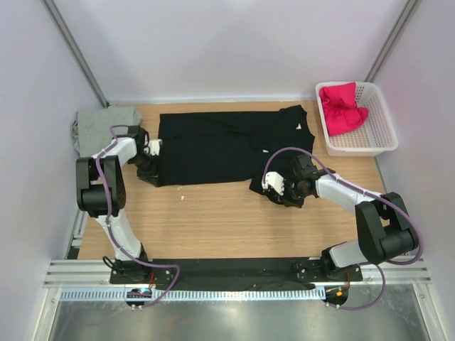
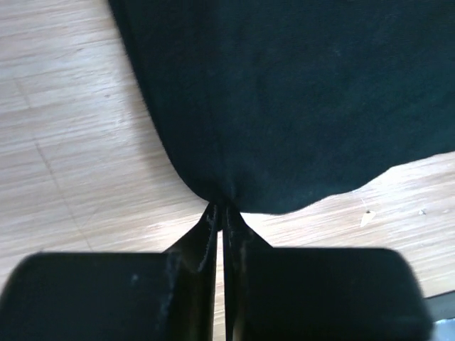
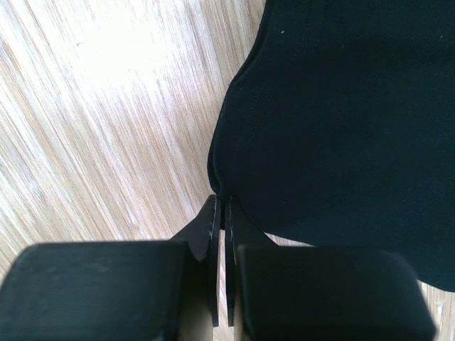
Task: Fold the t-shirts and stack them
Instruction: Fold the tshirt
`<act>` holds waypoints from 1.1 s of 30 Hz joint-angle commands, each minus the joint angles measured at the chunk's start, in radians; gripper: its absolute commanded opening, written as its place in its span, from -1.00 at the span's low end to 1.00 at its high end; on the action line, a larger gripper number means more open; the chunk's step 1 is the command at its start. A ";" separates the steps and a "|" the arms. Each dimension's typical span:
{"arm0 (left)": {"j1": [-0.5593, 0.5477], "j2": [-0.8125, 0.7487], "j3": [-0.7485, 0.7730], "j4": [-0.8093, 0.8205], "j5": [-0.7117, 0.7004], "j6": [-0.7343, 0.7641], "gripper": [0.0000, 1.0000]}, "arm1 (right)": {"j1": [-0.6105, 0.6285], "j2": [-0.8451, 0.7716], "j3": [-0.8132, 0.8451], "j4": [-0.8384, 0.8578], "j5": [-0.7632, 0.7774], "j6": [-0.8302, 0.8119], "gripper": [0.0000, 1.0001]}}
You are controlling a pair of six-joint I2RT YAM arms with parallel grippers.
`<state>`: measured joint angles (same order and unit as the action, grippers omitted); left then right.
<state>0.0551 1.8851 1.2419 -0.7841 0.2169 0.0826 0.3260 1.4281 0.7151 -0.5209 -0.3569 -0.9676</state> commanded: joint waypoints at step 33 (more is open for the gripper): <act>0.022 0.086 0.580 -0.283 0.087 0.144 -1.00 | -0.243 -0.011 0.533 0.166 0.026 0.262 -0.97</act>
<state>0.0700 1.9568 1.7622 -1.0309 0.2813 0.2134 0.0875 1.4067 1.1786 -0.4252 -0.3244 -0.7223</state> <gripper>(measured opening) 0.006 0.043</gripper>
